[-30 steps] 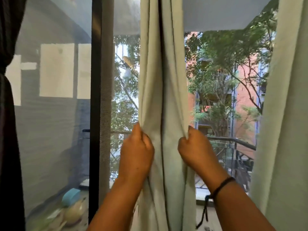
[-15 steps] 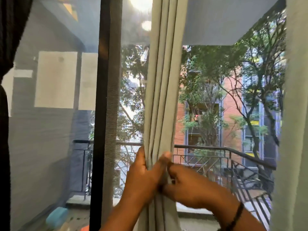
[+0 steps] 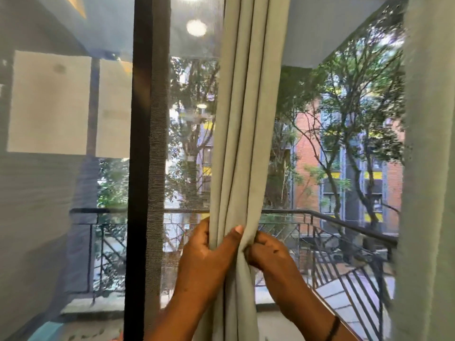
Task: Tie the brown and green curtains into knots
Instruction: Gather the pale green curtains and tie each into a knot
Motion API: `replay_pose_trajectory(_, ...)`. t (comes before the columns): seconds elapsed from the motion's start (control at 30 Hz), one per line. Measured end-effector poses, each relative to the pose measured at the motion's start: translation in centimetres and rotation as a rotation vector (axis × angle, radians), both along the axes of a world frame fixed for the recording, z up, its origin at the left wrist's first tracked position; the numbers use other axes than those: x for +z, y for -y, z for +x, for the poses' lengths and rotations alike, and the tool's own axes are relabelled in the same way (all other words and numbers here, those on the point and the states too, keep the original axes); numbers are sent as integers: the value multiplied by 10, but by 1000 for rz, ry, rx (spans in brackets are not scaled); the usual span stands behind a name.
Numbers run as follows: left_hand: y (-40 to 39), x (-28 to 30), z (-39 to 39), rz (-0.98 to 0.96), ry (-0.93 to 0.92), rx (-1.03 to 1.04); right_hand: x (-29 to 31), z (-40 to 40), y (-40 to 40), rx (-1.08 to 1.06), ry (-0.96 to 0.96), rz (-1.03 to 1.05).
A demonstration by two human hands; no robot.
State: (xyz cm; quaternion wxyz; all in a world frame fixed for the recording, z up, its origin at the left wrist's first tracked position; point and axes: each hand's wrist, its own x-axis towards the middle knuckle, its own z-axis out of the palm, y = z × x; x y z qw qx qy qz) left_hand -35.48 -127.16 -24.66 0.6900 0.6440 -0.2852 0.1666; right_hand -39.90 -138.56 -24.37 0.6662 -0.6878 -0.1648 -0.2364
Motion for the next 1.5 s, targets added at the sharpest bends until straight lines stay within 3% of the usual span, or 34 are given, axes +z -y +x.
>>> replay_pose_trajectory(0.1,-2,-4,4,113,84,50,-4,1,-4,-65,5,23)
replay_pose_trajectory(0.27,-2,-5,3,192,269,308,-8,-2,-7,-743,100,-406)
replay_pose_trajectory(0.37,-11,-5,3,150,273,381,6,-15,20,-1084,34,-460)
replay_pose_trajectory(0.43,-15,-5,3,127,271,408,13,-20,39,-1198,2,-383)
replay_pose_trajectory(0.5,-11,-3,0,177,260,429,9,-16,32,-1157,78,-381)
replay_pose_trajectory(0.6,4,-2,-9,199,209,303,-10,-4,-8,-771,243,-512)
replay_pose_trajectory(0.67,10,-2,-14,105,176,198,-11,-1,-15,-577,239,-479)
replay_pose_trajectory(0.77,13,-2,-26,129,184,140,-8,-4,2,-395,110,-393)
replay_pose_trajectory(0.83,19,-2,-34,176,191,143,-5,-10,9,-221,7,-243)
replay_pose_trajectory(0.97,42,-7,-37,376,215,229,16,-31,26,168,-44,248)
replay_pose_trajectory(1.07,74,-23,-50,522,238,191,33,-45,44,153,-79,148)
replay_pose_trajectory(1.2,91,-36,-54,699,239,83,28,-28,79,-205,-152,-113)
replay_pose_trajectory(1.27,91,-34,-49,559,205,45,25,-25,88,-288,-146,-192)
replay_pose_trajectory(1.4,80,-19,-33,-122,-56,-2,20,-22,96,-296,-97,-326)
replay_pose_trajectory(1.5,63,-5,-22,-199,-138,52,14,-19,103,-211,-127,-317)
